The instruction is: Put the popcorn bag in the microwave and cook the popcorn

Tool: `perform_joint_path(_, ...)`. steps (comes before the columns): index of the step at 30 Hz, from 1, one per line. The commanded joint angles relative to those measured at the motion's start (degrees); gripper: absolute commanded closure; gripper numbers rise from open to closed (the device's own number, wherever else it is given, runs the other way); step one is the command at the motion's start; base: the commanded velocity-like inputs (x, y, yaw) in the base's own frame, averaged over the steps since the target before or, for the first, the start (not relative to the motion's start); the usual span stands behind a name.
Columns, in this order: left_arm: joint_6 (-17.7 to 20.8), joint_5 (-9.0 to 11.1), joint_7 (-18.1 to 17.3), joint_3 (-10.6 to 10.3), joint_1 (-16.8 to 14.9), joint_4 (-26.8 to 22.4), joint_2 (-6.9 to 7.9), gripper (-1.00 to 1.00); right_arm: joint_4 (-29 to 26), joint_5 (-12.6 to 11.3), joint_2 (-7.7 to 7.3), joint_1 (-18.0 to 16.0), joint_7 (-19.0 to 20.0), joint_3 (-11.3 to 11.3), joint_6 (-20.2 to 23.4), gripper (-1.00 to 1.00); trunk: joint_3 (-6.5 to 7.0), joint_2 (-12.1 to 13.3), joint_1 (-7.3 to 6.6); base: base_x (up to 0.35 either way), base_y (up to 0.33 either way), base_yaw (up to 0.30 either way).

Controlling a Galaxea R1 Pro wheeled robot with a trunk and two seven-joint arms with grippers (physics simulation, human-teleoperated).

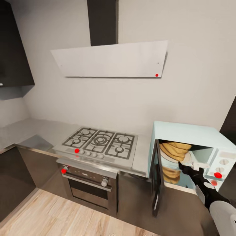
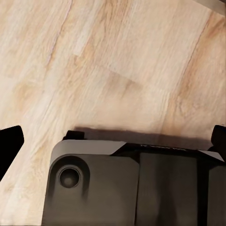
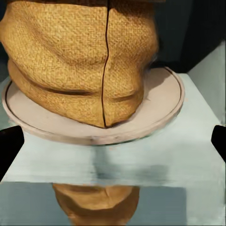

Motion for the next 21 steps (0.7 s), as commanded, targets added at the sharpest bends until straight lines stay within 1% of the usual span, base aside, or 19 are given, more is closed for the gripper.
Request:
perform_joint_path(1,-0.19,0.03,0.02,0.27,-0.02,0.06,-0.03,-1.00,0.07,0.49,0.06,-0.04,0.34,-0.49,-0.22,-1.00,-0.03,-0.05,-0.01,-0.339,-0.074,0.000)
perform_joint_path(5,-0.19,0.06,0.02,0.27,-0.02,0.06,-0.03,-1.00,-0.49,0.45,0.13,0.02,0.37,-0.49,-0.34,-1.00,-0.03,-0.05,-0.01,-0.339,-0.076,0.000)
perform_joint_path(8,-0.19,0.06,0.02,0.27,-0.02,0.06,0.04,-1.00,-4.56,-0.13,0.05,0.60,0.97,-0.76,-0.20,-1.00,-0.03,-0.05,-0.01,-0.339,-0.077,0.000)
perform_joint_path(9,-0.19,0.06,0.02,0.27,-0.02,0.06,0.05,-1.00,-5.90,-0.25,0.04,1.48,1.27,-0.79,-0.17,-1.00,-0.03,-0.05,-0.01,-0.339,-0.078,0.000)
perform_joint_path(11,-0.19,0.06,0.02,0.27,-0.02,0.04,0.06,-1.00,-9.28,-0.47,-0.02,4.96,2.04,-1.20,-0.09,-1.00,-0.03,-0.05,-0.01,-0.339,-0.079,0.000)
perform_joint_path(12,-0.19,0.06,0.02,0.27,-0.02,0.05,0.05,-1.00,-14.40,-0.89,0.11,9.43,3.20,-2.56,0.00,-1.00,-0.03,-0.05,-0.01,-0.339,-0.081,0.000)
perform_joint_path(14,-0.19,0.01,0.02,0.25,-0.02,0.06,0.02,-1.00,-21.52,-2.65,0.85,17.48,5.29,-5.31,0.00,-1.00,-0.03,-0.05,-0.01,-0.339,-0.081,0.000)
perform_joint_path(15,-0.19,0.00,0.02,0.22,-0.02,0.06,0.00,-1.00,-23.60,-3.44,1.36,19.76,6.18,-5.89,-0.01,-1.00,-0.03,-0.05,-0.01,-0.339,-0.081,0.000)
perform_joint_path(17,-0.19,-0.02,0.02,0.14,-0.02,0.01,-0.02,-1.00,-28.05,-5.60,3.27,26.27,9.55,-6.69,-0.16,-1.00,-0.03,-0.05,-0.01,-0.339,-0.081,0.000)
perform_joint_path(18,-0.19,-0.02,0.02,0.12,-0.02,-0.01,-0.03,-1.00,-30.21,-6.77,4.52,29.98,11.57,-6.89,-0.40,-1.00,-0.03,-0.05,-0.01,-0.323,-0.066,0.000)
perform_joint_path(20,-0.19,0.17,0.15,0.66,-0.25,-0.02,0.00,-1.00,-34.14,-7.97,6.79,35.20,13.75,-6.98,-0.81,-1.00,-0.03,-0.05,-0.01,-0.152,-0.025,0.000)
perform_joint_path(21,-0.14,0.19,0.33,1.16,-0.43,-0.02,-0.04,-1.00,-35.60,-8.15,7.77,36.95,14.34,-7.02,-0.91,-1.00,-0.03,-0.05,-0.01,-0.066,-0.011,0.000)
